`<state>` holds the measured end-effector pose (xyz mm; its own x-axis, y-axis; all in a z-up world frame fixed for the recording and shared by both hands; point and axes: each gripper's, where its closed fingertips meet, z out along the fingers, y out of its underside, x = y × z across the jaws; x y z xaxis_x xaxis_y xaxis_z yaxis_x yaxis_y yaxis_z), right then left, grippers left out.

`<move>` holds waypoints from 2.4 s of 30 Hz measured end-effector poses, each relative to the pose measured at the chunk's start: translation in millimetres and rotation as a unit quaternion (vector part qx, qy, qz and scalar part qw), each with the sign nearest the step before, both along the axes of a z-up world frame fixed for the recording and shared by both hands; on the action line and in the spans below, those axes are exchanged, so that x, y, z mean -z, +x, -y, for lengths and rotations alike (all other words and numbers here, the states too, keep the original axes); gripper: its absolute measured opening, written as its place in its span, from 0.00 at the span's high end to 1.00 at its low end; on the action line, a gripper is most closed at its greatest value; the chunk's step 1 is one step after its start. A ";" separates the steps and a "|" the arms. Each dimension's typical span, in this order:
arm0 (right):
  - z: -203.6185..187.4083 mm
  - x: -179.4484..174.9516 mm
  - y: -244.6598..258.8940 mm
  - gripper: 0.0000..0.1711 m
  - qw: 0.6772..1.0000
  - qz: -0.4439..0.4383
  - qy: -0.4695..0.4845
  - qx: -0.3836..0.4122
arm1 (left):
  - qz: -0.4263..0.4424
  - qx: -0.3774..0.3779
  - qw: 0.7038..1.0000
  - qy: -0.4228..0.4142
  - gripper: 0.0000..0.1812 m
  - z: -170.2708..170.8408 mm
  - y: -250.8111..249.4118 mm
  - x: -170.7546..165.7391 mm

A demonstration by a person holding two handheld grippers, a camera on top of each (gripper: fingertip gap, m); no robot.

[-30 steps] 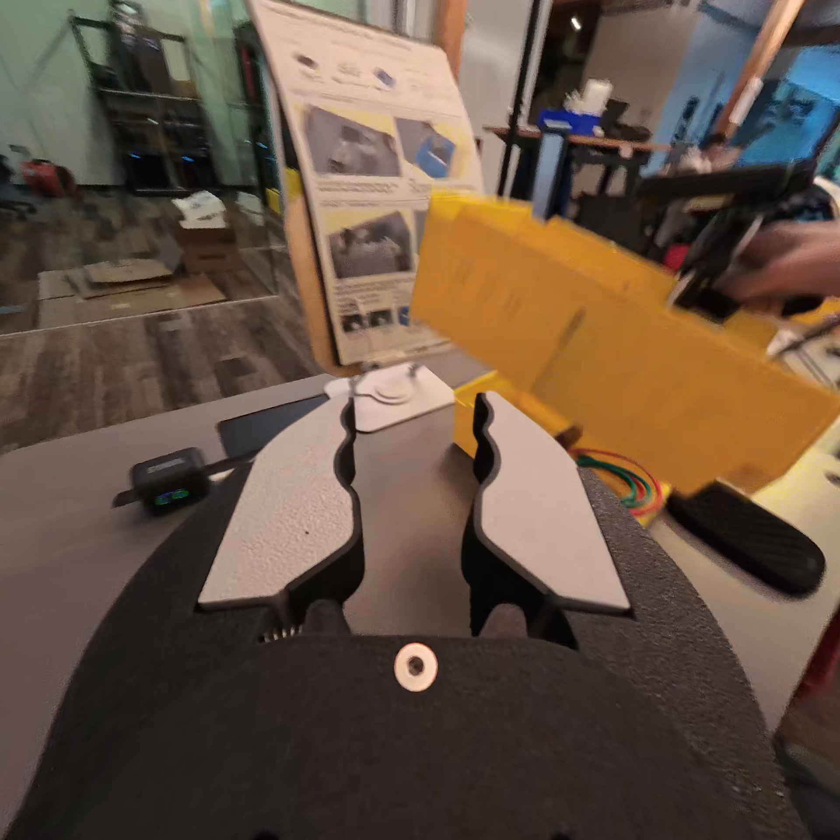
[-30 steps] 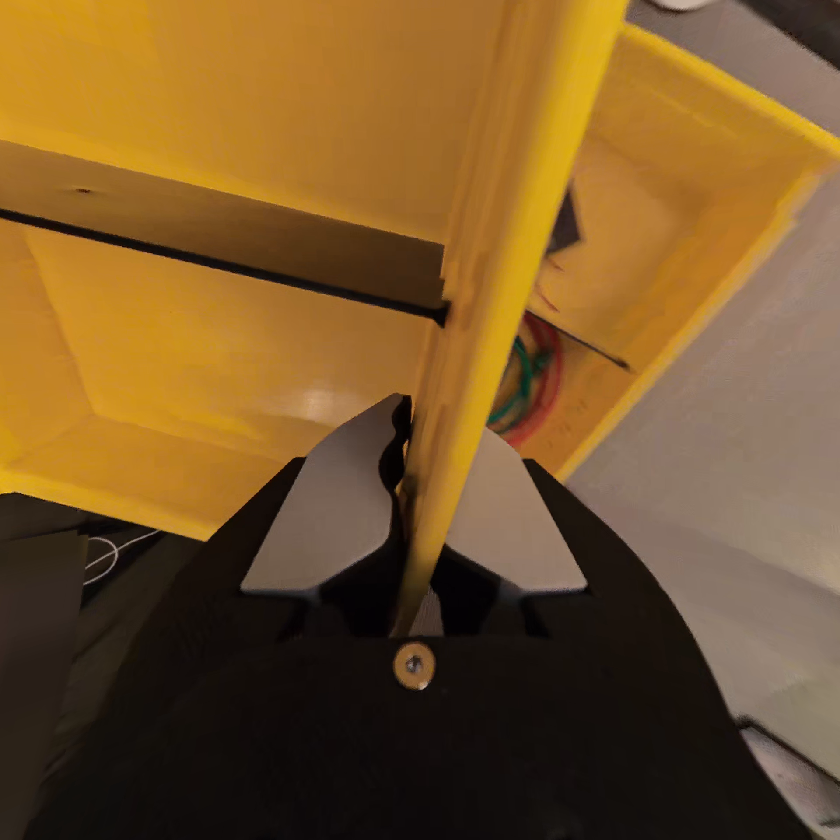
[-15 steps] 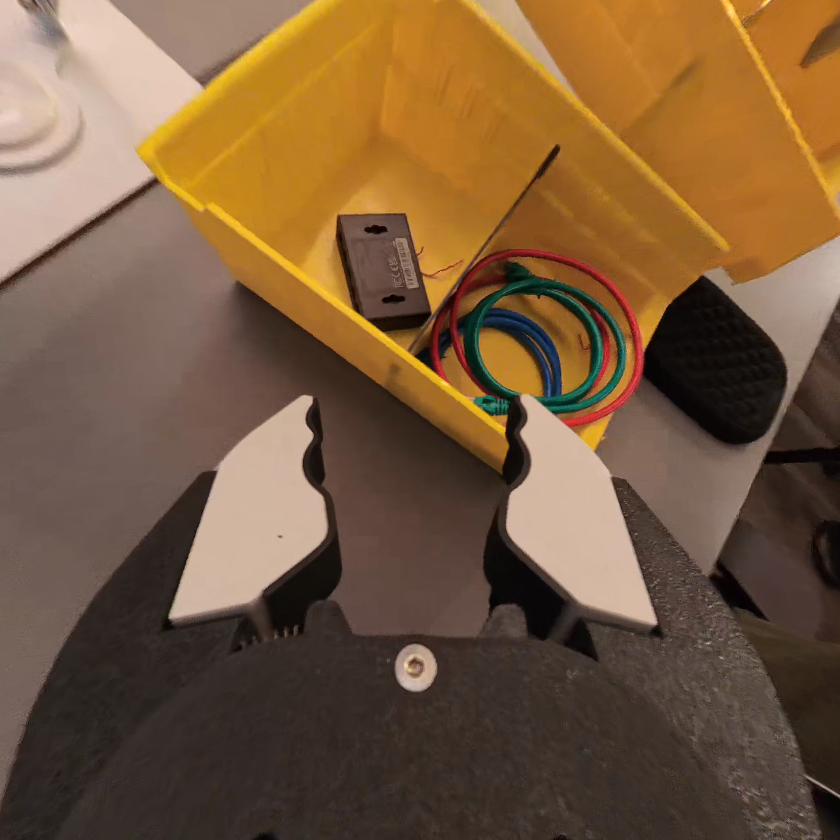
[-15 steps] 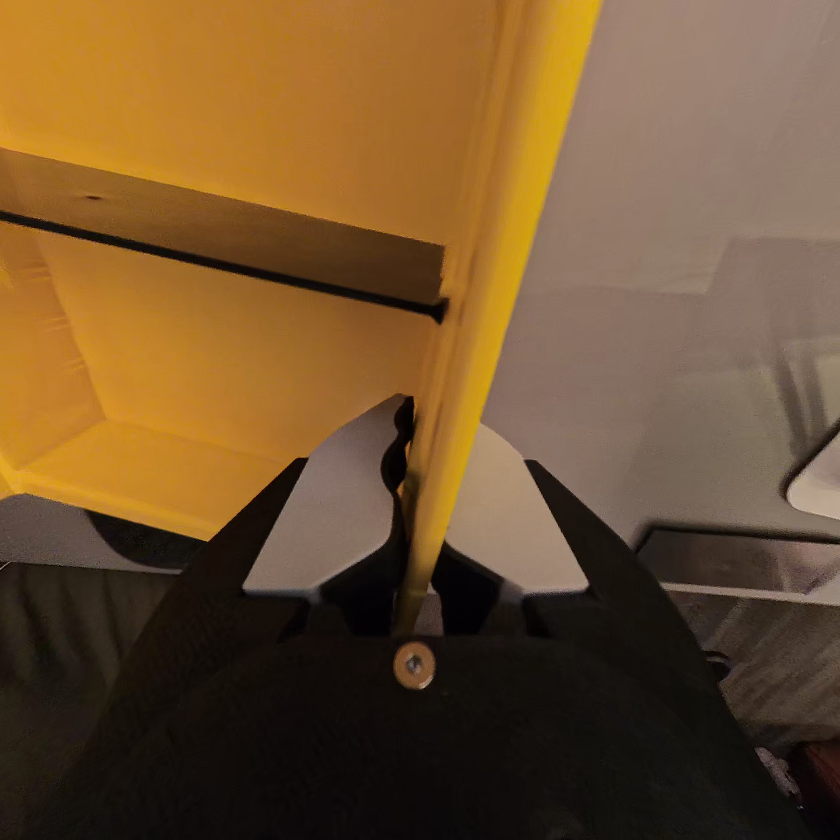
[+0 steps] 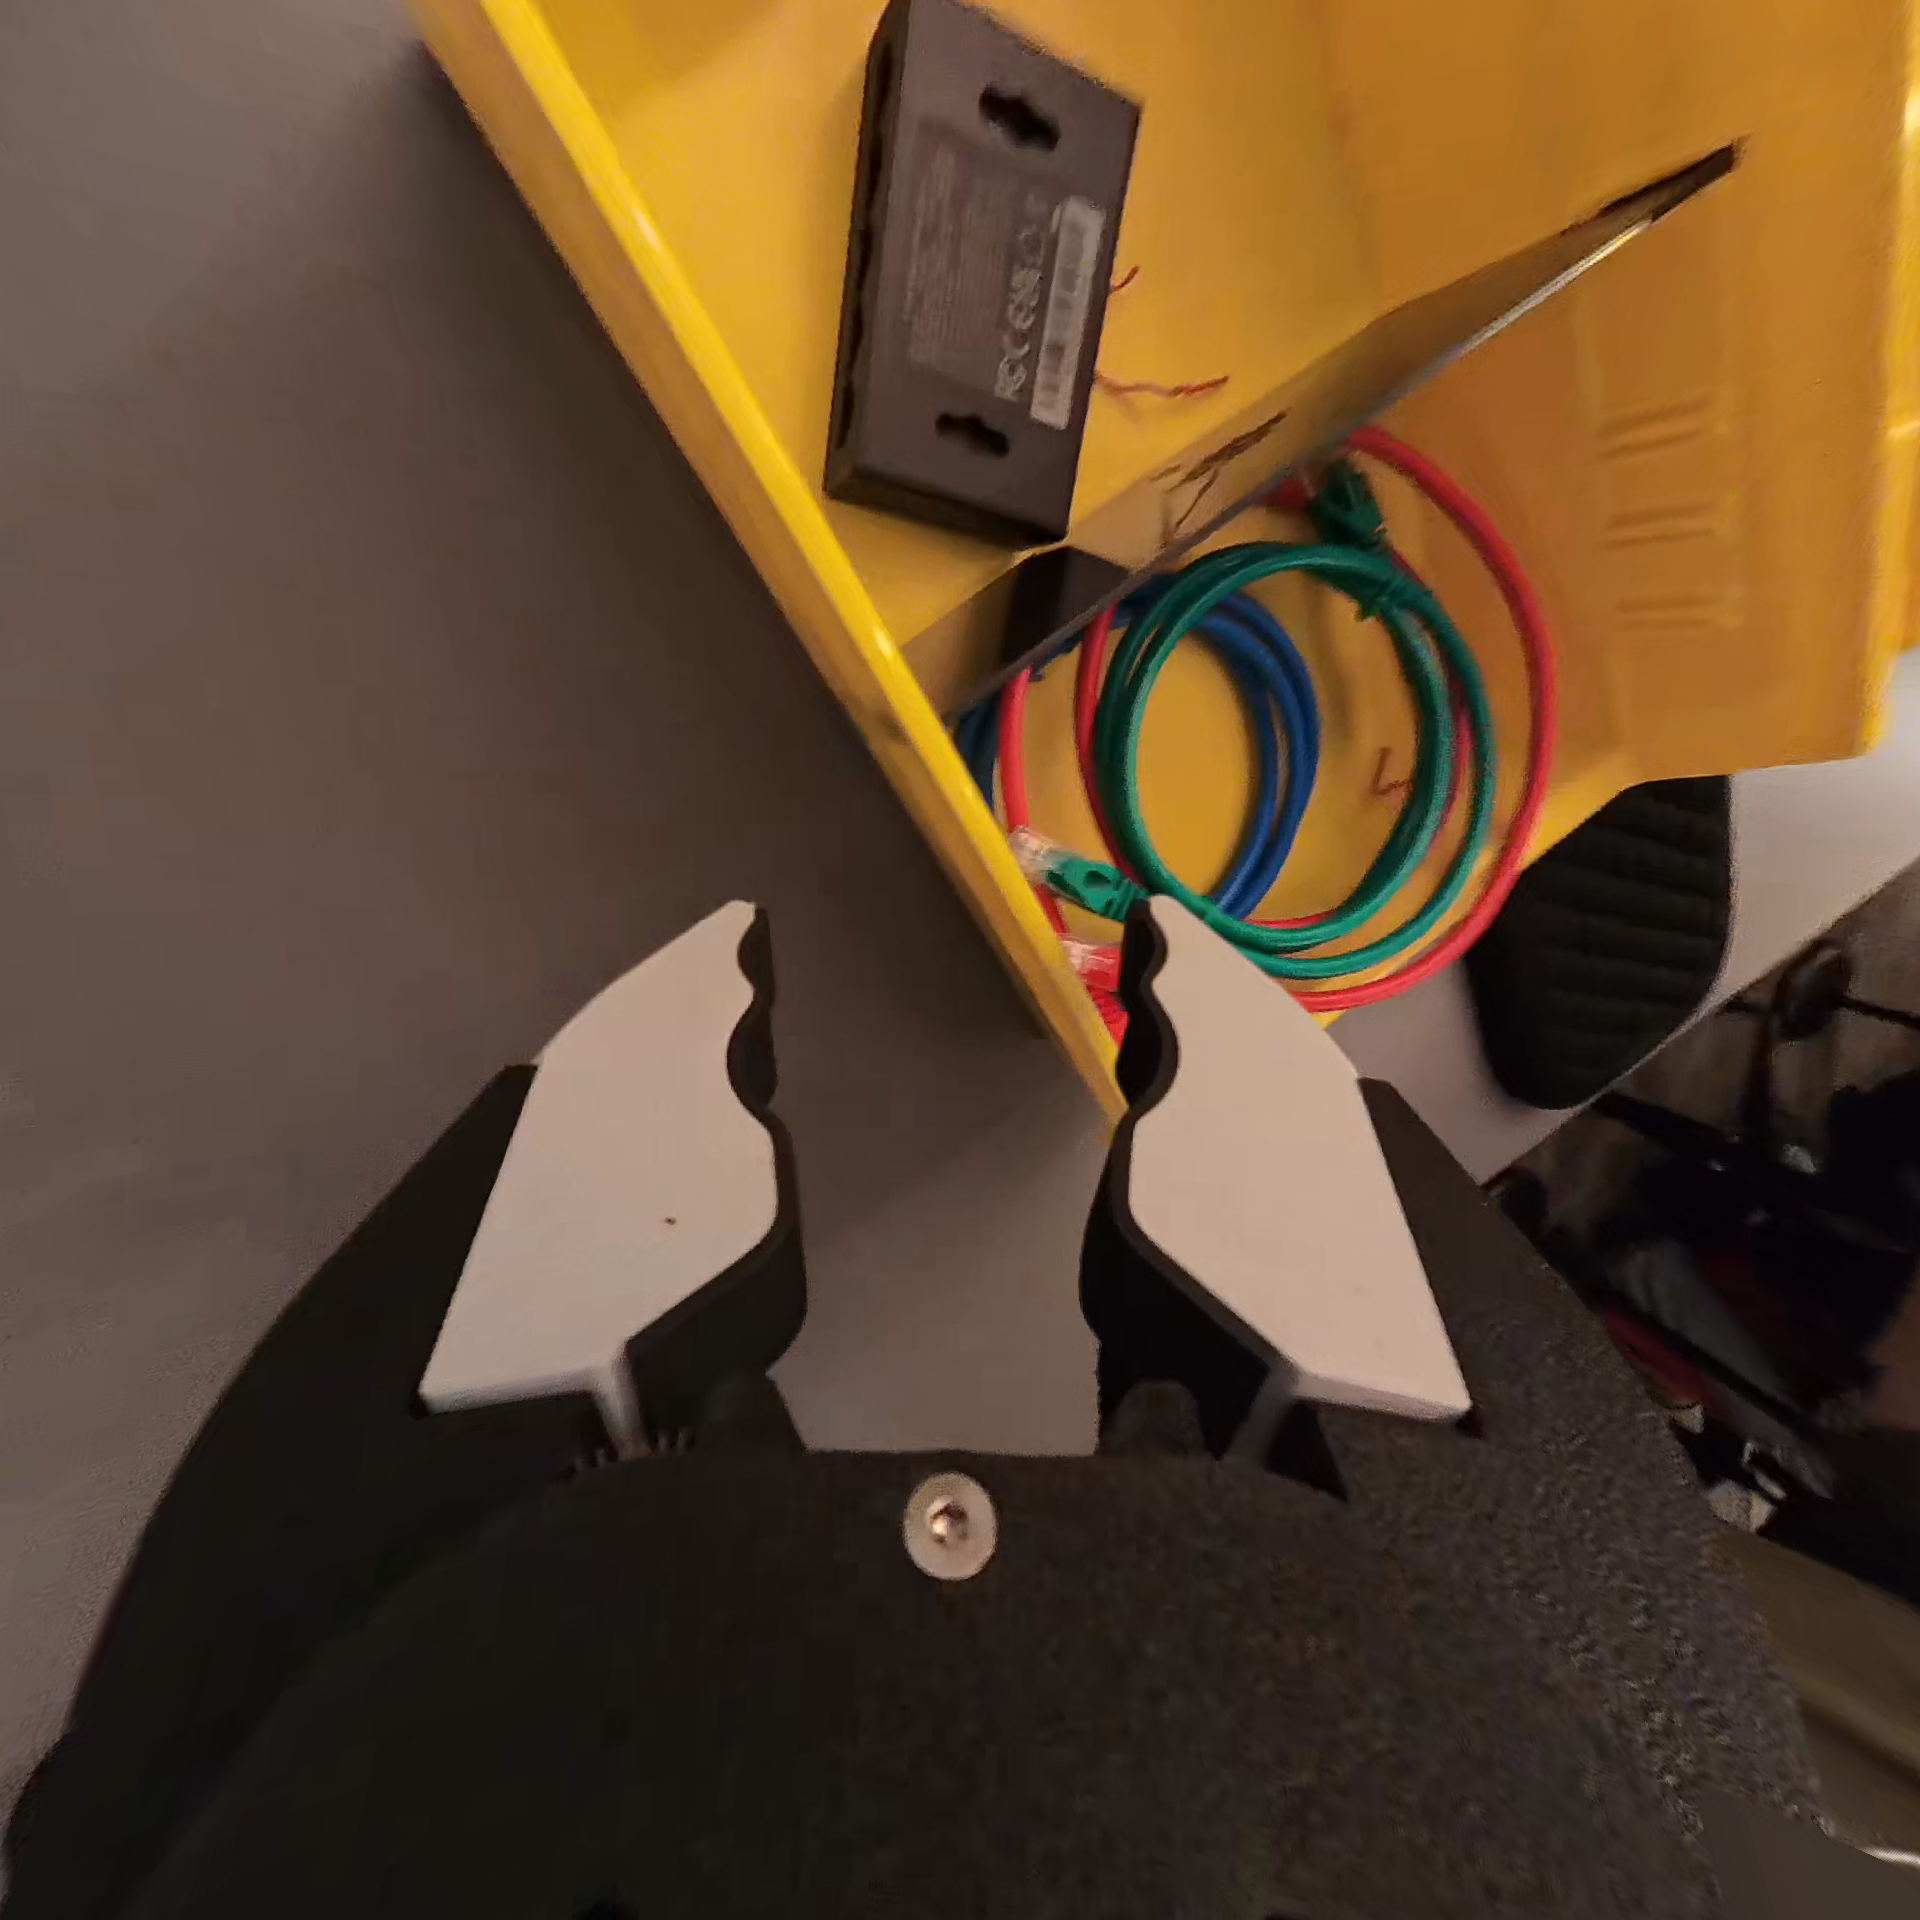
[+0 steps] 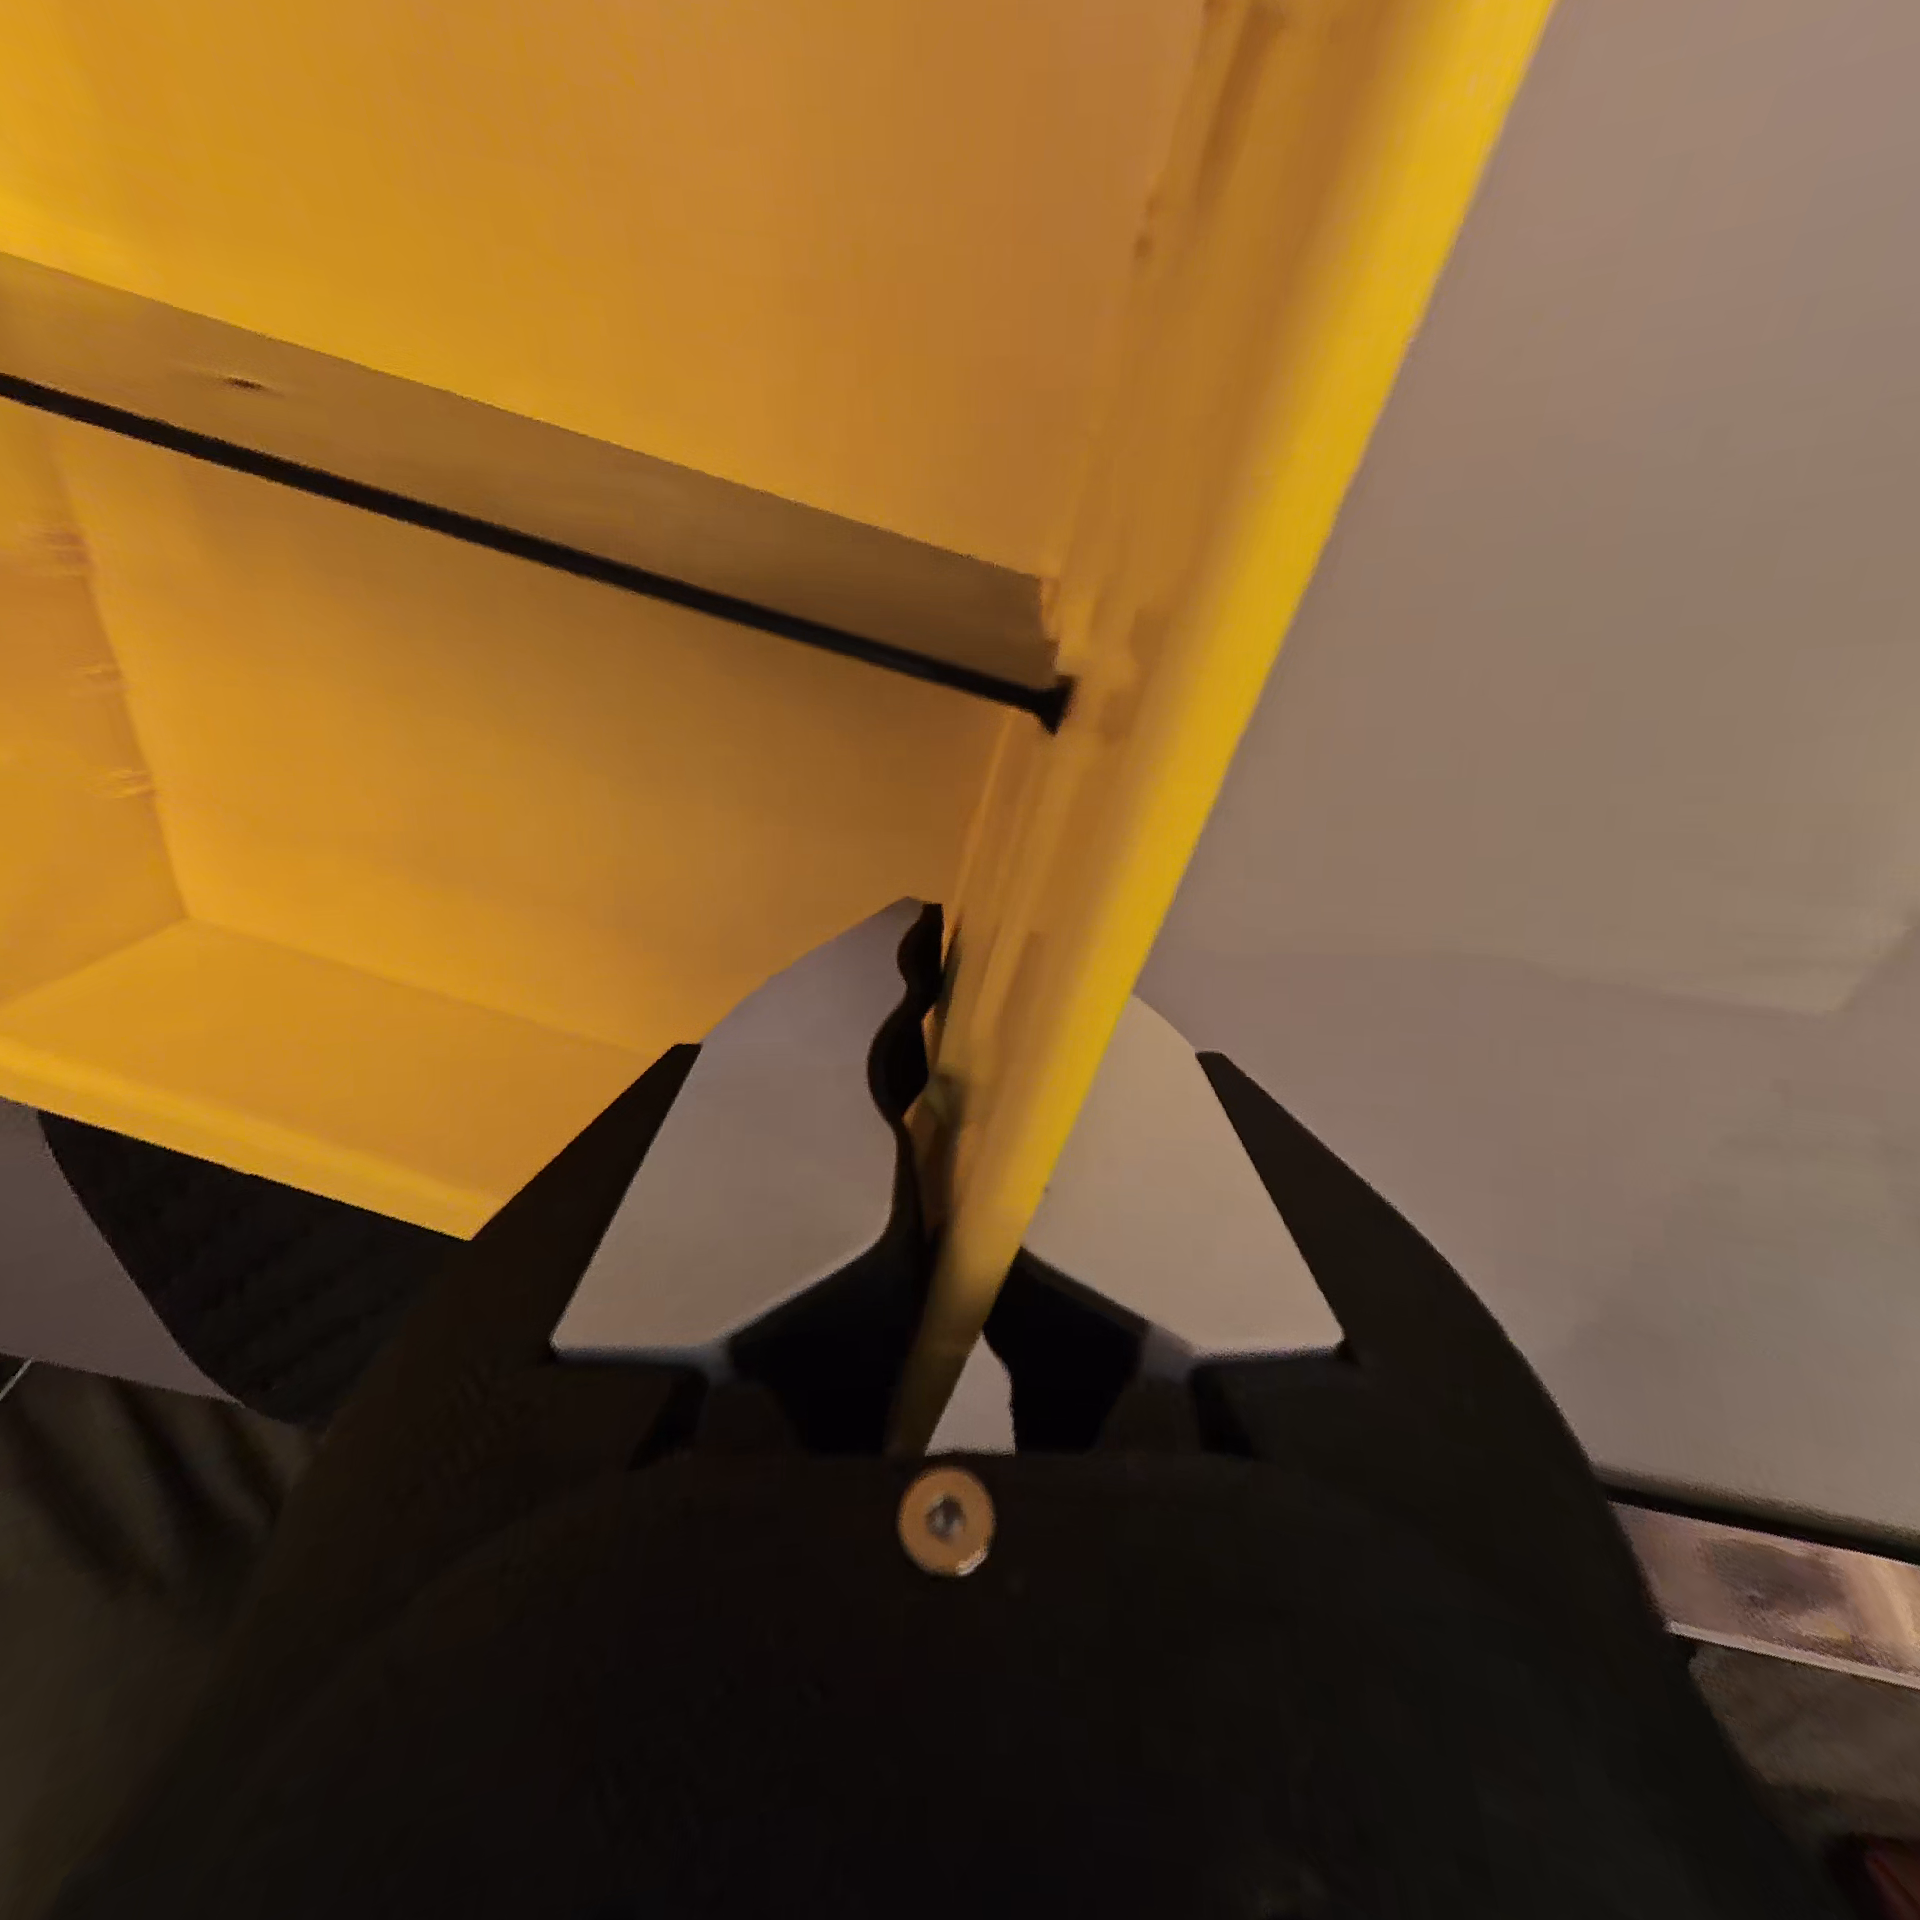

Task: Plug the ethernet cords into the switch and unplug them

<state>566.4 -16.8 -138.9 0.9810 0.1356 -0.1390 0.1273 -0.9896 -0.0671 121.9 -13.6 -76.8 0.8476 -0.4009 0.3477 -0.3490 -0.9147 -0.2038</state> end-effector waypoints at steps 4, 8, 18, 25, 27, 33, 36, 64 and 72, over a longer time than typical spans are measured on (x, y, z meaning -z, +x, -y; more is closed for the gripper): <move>-2.7 5.4 -15.1 0.98 1.000 -0.010 -0.006 -0.015 | -0.047 0.039 0.998 -0.026 0.72 6.4 6.3 20.1; -4.1 5.1 -30.5 0.98 0.999 -0.008 -0.005 -0.035 | -0.071 0.053 0.993 -0.072 0.86 0.0 11.3 21.5; -14.5 5.2 -68.7 0.98 0.999 -0.011 -0.005 -0.052 | -0.123 0.037 0.991 -0.029 0.98 -43.2 -83.7 20.3; -12.8 4.9 -90.4 0.97 0.999 -0.008 -0.010 -0.050 | -0.113 -0.060 0.991 -0.038 0.97 -35.2 -200.7 18.4; -10.6 4.8 -96.0 0.97 0.999 -0.008 -0.011 -0.048 | -0.127 -0.092 0.987 -0.026 0.98 -32.2 -237.6 17.4; -9.5 4.6 -103.9 0.97 0.999 -0.006 -0.013 -0.036 | -0.083 -0.206 0.975 -0.002 0.97 -23.2 -308.9 17.3; -9.3 4.5 -106.6 0.97 0.999 -0.005 -0.014 -0.031 | -0.049 -0.241 0.969 0.008 0.97 -23.3 -320.2 16.8; -12.5 4.9 -107.3 0.93 0.998 0.023 -0.014 -0.057 | 0.061 -0.309 0.947 0.057 0.92 -23.5 -363.5 13.8; -16.9 5.3 -98.8 0.90 0.993 0.048 -0.009 -0.104 | 0.078 -0.311 0.944 0.072 0.91 -21.5 -365.9 12.7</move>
